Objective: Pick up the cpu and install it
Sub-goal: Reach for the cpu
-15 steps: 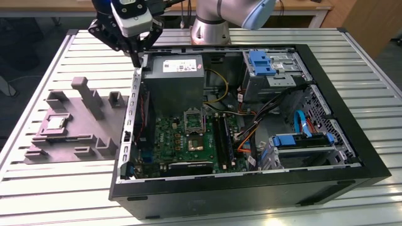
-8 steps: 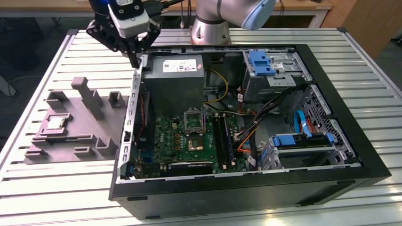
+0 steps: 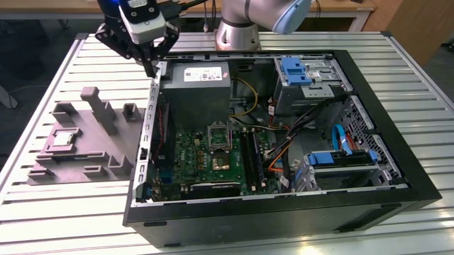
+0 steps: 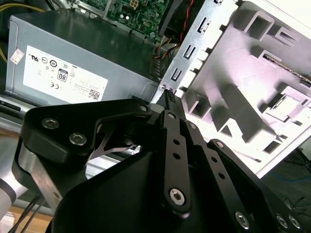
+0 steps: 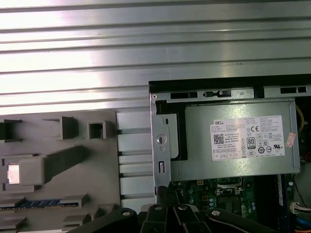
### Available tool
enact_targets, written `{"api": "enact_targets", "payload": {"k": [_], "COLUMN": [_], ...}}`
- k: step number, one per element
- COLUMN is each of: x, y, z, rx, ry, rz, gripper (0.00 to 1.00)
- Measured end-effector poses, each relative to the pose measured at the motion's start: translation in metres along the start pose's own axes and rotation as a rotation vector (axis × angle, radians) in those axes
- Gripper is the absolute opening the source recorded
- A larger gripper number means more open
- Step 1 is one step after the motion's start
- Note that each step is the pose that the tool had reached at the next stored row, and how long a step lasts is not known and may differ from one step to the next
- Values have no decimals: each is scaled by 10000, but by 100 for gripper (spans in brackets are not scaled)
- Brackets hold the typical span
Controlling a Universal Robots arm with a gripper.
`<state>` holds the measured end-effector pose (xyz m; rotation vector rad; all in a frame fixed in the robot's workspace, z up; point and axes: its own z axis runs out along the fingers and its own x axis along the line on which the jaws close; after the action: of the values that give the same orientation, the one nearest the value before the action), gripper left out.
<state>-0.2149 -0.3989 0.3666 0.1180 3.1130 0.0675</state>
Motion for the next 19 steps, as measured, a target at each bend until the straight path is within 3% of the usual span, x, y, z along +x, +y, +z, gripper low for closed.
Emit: {"api": "enact_targets", "payload": {"k": [19], "x": [72], "y": [-7], "z": [27], "rx": [-1], "ry": [-1], "rz": [0], "gripper": [11]}}
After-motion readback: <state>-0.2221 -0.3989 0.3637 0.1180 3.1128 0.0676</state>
